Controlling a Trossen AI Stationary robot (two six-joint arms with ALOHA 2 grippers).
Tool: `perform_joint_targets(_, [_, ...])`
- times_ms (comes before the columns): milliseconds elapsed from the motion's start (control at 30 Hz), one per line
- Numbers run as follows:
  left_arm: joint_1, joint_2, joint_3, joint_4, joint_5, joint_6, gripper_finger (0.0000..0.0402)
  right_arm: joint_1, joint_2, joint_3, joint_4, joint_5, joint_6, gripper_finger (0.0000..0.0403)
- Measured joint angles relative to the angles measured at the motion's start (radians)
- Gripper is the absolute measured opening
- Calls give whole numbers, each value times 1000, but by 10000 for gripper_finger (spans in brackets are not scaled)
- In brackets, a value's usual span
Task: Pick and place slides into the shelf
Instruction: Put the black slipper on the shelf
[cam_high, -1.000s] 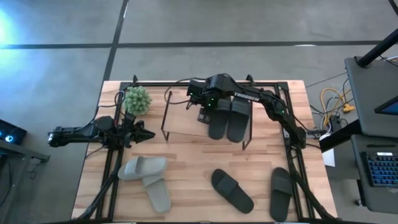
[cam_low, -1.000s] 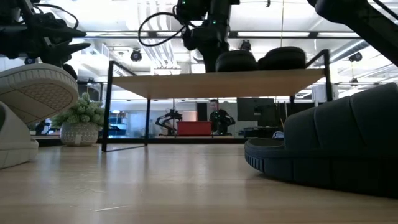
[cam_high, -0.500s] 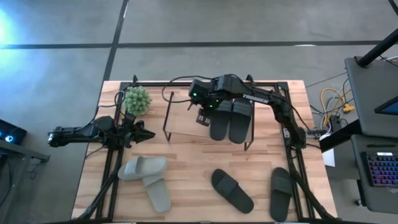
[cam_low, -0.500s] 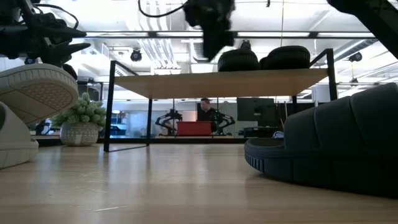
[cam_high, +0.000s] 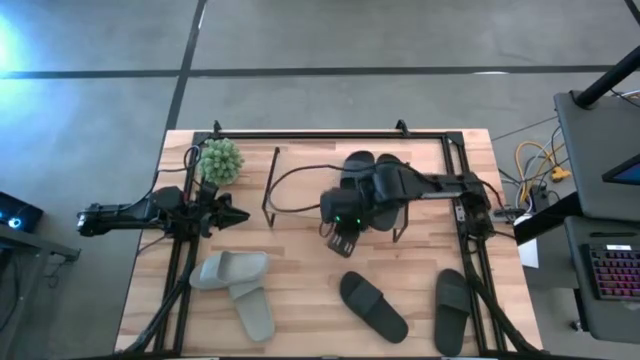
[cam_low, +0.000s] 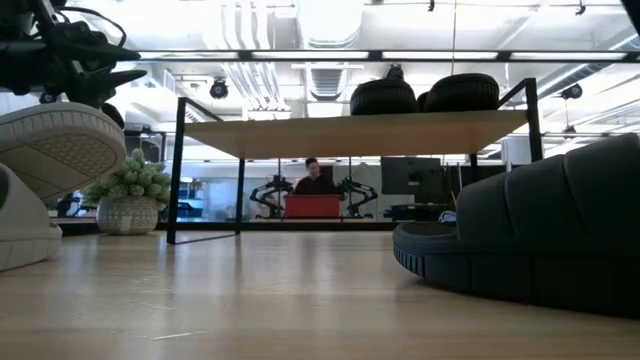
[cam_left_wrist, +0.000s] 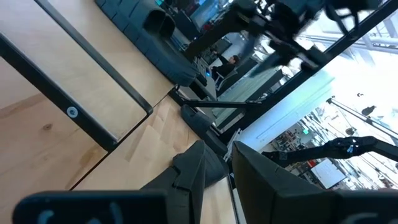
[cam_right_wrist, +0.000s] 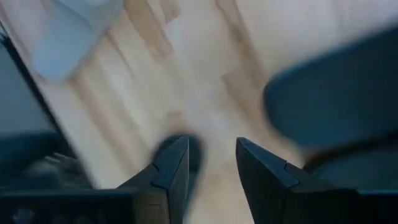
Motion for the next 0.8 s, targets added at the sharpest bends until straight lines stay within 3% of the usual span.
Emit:
perform_joint_targets(400, [0, -1, 0, -1, -1, 0, 66, 319, 25, -76, 14, 31, 1068, 125])
perform_joint_targets(567, [0, -1, 0, -1, 0, 0, 66, 451, 60, -159, 38, 103, 1463, 125])
perform_joint_targets(800, [0, -1, 0, -1, 0, 0, 66, 525, 148, -242, 140, 106, 1526, 125])
